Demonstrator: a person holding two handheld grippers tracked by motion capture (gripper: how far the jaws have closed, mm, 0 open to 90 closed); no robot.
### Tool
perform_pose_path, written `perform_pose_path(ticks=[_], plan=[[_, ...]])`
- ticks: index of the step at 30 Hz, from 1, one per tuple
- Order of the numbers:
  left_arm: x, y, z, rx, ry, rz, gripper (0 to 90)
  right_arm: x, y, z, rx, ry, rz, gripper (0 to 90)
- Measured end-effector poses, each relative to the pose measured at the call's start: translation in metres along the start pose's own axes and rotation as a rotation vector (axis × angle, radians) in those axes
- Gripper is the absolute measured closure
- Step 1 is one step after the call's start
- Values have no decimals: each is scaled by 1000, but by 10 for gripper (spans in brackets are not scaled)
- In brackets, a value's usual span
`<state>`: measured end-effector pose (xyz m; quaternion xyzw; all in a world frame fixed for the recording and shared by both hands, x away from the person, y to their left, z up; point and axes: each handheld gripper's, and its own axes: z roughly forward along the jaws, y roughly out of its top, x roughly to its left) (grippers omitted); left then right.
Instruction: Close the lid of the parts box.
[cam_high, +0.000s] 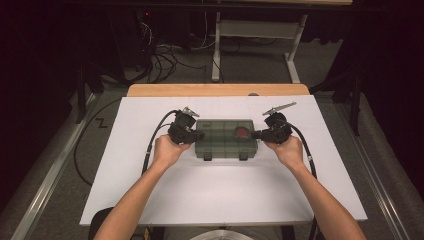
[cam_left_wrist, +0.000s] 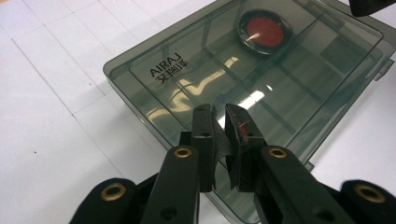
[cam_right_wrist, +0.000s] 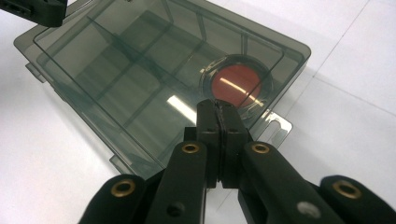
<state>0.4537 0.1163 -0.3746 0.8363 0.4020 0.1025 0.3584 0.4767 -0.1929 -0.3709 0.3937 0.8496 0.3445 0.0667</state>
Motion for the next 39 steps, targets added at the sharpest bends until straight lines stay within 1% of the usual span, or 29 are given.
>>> perform_pose_path(ticks=[5,9,10,11,12,14,16,17,18,20,22,24,26,28,32,34,36,39], plan=[[-2,0,2,0,9,9,823,0,-3,4,5,-6,-10,900],[-3,-2,5,16,27,13,823,0,-5,5,0,-9,-6,900],[-6,-3,8,3,29,-25,823,0,-6,6,0,-12,-8,900],[-3,-3,7,33,45,26,823,0,-6,6,1,-13,-11,900],[-3,-4,7,25,47,19,824,1,-6,7,-1,-13,-16,900],[-5,-4,8,24,57,32,824,2,-7,7,-1,-25,-29,900],[-7,-3,11,35,43,40,823,4,-6,7,-1,-39,-57,900],[-9,-3,11,30,50,46,817,6,-6,7,3,-47,-68,900],[-10,-2,12,27,48,46,807,7,-6,7,4,-55,-77,900],[-10,-2,12,21,45,44,772,9,-6,7,5,-61,-89,898],[-9,-2,11,17,39,39,730,9,-6,7,7,-65,-91,885],[-8,-2,9,10,41,35,689,8,-5,6,15,-69,-88,881],[-7,-2,7,-1,38,32,635,6,-4,4,14,-69,-74,874],[-7,-1,4,-6,48,31,590,5,-4,1,9,-69,-69,860],[-9,-1,-1,-20,87,30,484,4,-5,-5,-9,-56,-52,837],[-9,-1,-4,-26,92,29,438,5,-4,-8,-21,-57,-58,819],[-9,-1,-6,-33,94,22,425,6,-4,-8,-26,-54,-55,814],[-8,-1,-11,-45,88,24,419,6,-5,-9,-43,-47,-52,805]])
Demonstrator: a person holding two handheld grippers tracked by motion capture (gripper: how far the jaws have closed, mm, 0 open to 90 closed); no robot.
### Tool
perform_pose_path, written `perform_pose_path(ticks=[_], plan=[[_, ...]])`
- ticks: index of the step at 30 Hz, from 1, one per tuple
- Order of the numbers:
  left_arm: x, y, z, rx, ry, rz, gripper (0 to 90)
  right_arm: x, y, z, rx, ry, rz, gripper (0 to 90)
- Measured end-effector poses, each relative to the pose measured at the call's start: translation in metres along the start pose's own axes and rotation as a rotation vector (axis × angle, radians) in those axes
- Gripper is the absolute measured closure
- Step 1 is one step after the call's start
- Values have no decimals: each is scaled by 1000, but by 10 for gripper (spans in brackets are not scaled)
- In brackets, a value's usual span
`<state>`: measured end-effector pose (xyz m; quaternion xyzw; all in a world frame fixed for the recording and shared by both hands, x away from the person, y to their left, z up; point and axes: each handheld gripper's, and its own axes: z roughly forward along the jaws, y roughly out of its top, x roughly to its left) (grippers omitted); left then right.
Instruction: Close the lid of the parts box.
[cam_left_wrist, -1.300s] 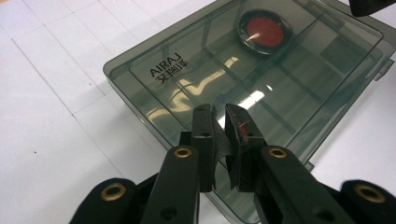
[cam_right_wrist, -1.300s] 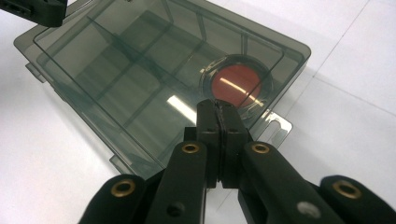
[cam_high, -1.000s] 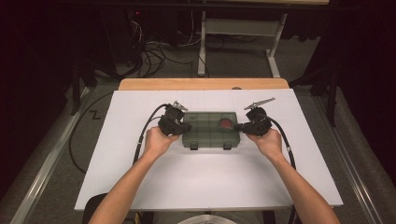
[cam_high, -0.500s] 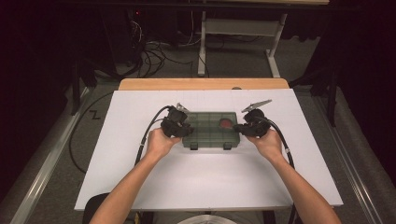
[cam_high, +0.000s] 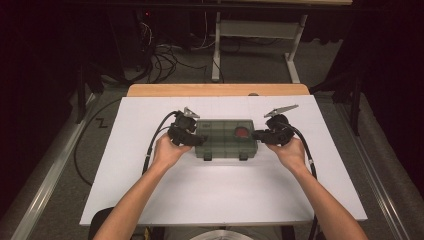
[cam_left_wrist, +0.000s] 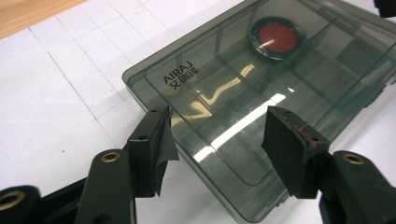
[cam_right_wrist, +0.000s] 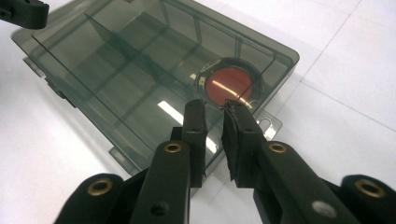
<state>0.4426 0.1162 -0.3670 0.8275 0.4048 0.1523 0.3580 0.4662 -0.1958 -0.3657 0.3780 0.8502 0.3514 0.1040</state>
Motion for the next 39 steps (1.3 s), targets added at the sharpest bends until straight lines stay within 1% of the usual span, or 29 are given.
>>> perform_pose_path(ticks=[3,8,10,13,15,19,24,28,31,35,39], plan=[[2,-1,-4,-15,6,0,418,-1,0,-1,-10,5,7,791],[3,-2,-14,-53,19,-4,412,0,0,-6,-27,6,-1,778],[3,-2,-18,-68,22,-4,401,0,-1,-9,-32,5,4,772],[2,-4,-22,-82,40,-4,383,-2,-2,-12,-39,5,11,759],[2,-5,-24,-91,41,-2,381,-3,-2,-14,-45,4,13,749],[4,-9,-30,-124,47,-8,382,-4,-5,-19,-65,2,18,731],[7,-14,-36,-147,62,-1,375,-4,-9,-25,-79,-1,22,702],[10,-18,-41,-161,73,-11,365,-6,-12,-30,-92,-12,24,675],[10,-21,-45,-179,71,-19,360,-6,-14,-35,-113,-23,30,659],[11,-24,-50,-189,80,-15,349,-8,-19,-41,-134,-28,37,646],[12,-26,-54,-210,77,-28,347,-11,-24,-47,-158,-27,51,636]])
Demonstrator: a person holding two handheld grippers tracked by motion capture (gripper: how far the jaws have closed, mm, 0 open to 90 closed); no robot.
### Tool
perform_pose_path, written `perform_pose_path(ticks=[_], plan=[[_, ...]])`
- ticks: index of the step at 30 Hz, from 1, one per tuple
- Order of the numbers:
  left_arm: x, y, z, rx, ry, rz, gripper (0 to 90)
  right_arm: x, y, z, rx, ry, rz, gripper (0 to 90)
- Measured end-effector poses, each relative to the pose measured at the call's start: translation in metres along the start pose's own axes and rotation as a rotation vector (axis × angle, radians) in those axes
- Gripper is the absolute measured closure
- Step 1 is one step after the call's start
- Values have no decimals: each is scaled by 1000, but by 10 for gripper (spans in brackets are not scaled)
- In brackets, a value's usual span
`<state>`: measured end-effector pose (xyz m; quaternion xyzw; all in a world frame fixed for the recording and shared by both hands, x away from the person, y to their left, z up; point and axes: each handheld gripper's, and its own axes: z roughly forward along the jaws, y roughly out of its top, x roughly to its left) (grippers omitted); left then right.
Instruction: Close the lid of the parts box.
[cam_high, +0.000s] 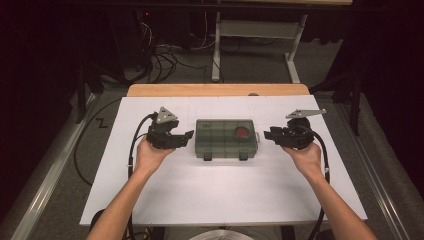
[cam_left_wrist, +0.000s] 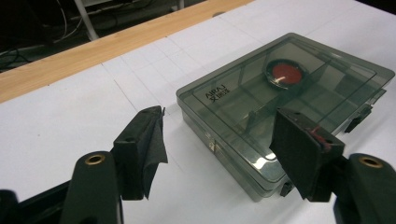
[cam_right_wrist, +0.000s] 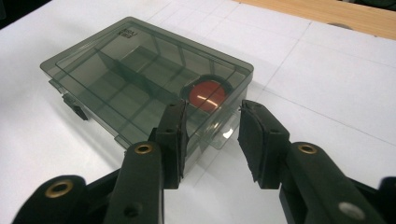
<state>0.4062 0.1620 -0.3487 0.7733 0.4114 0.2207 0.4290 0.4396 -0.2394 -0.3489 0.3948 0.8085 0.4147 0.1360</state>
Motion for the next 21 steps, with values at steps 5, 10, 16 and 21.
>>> perform_pose_path(ticks=[5,10,16,21], plan=[[0,-4,-6,-16,7,-10,341,-2,-6,-7,-22,-3,5,616],[1,-7,-13,-37,13,-9,335,-1,-12,-15,-45,1,3,601],[2,-9,-24,-65,34,-5,313,-3,-18,-26,-64,-13,8,575],[1,-14,-29,-77,46,0,309,-2,-24,-33,-82,-24,0,554]])
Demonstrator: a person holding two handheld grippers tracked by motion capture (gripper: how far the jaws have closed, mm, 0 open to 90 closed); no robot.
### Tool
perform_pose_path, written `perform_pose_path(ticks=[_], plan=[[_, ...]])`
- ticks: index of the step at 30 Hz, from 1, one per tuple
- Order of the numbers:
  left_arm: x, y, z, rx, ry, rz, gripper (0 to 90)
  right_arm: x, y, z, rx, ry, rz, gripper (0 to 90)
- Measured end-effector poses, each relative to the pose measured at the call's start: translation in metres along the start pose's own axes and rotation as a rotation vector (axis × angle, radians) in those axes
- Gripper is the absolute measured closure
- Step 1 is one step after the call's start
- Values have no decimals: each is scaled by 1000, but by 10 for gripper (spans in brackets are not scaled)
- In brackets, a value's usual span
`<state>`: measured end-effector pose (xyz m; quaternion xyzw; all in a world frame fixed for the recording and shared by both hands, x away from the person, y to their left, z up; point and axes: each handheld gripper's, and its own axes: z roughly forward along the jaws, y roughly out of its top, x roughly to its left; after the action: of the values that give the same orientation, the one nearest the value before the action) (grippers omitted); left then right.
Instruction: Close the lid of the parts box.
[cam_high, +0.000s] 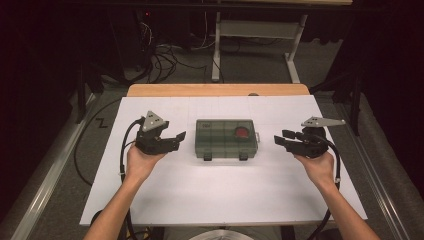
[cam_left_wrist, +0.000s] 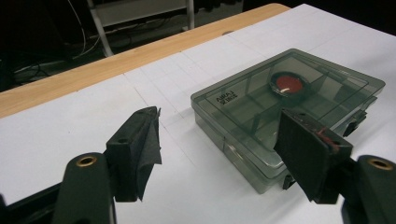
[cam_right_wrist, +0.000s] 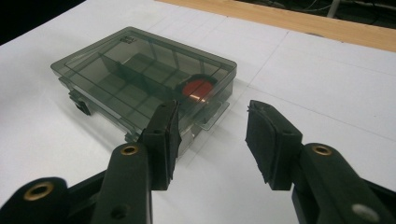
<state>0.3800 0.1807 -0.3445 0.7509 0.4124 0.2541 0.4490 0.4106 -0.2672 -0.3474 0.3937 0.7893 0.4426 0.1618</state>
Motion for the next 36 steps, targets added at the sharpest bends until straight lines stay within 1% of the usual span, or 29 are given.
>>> perform_pose_path(ticks=[3,6,7,9,12,14,16,19,22,24,28,30,35,36], plan=[[-1,-3,-2,-9,-4,-2,307,1,-4,-5,-10,-1,-5,539],[-1,-6,-4,-21,-17,-18,309,2,-7,-10,-21,-7,-17,522],[-1,-6,-4,-16,-15,-25,317,3,-8,-12,-26,-12,-20,515],[-1,-7,-7,-11,-6,-27,330,3,-9,-17,-39,-8,-22,509],[-1,-10,-11,-19,-2,-36,336,2,-11,-23,-67,3,-18,500],[0,-12,-13,-20,4,-41,334,2,-13,-26,-76,2,-18,495],[1,-14,-14,-26,4,-47,330,2,-16,-28,-76,-7,-25,486],[2,-17,-17,-37,5,-57,325,5,-20,-31,-72,-22,-48,480],[1,-20,-21,-43,11,-57,314,5,-24,-34,-77,-19,-42,469],[0,-21,-23,-49,21,-48,286,6,-26,-35,-86,-13,-39,461],[-4,-23,-25,-61,30,-31,268,7,-31,-37,-101,0,-25,449],[-5,-25,-25,-66,33,-24,263,8,-33,-38,-98,1,-23,444],[-6,-31,-28,-80,40,-23,255,9,-37,-40,-109,6,-18,432],[-7,-32,-28,-81,35,-22,255,9,-38,-40,-111,8,-17,429]])
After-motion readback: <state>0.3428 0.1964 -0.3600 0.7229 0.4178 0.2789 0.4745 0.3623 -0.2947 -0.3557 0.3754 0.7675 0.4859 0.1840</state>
